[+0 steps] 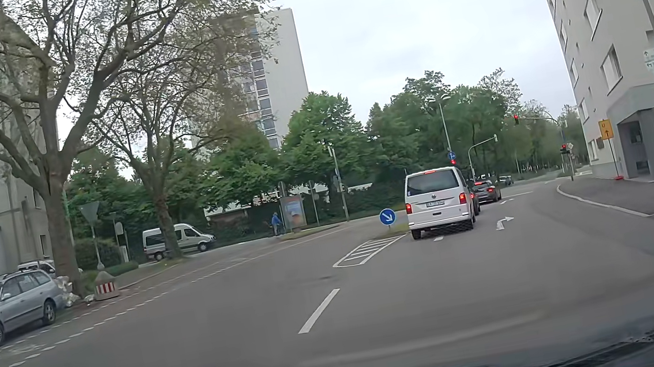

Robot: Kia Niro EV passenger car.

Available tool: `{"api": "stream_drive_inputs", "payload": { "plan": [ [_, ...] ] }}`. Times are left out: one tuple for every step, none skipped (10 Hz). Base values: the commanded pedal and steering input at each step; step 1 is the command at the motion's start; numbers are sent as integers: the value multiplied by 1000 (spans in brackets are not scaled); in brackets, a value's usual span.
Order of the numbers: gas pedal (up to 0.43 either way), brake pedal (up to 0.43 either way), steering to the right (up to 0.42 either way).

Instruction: Follow the waypoints while adhering to traffic rules and regulations

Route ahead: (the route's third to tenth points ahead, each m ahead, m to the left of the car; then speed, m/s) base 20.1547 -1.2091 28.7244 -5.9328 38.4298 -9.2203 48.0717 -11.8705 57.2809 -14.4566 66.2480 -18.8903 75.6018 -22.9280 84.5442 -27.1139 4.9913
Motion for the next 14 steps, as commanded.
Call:
{"api": "stream_drive_inputs", "payload": {
  "plan": [
    [0,0,35],
    [0,0,35],
    [0,0,37],
    [0,0,38],
    [0,0,41],
    [0,0,44],
    [0,0,47],
    [0,30,51],
    [0,91,56],
    [0,128,60],
    [0,152,65],
    [0,177,72],
    [0,189,81],
    [0,195,89]
  ]
}}
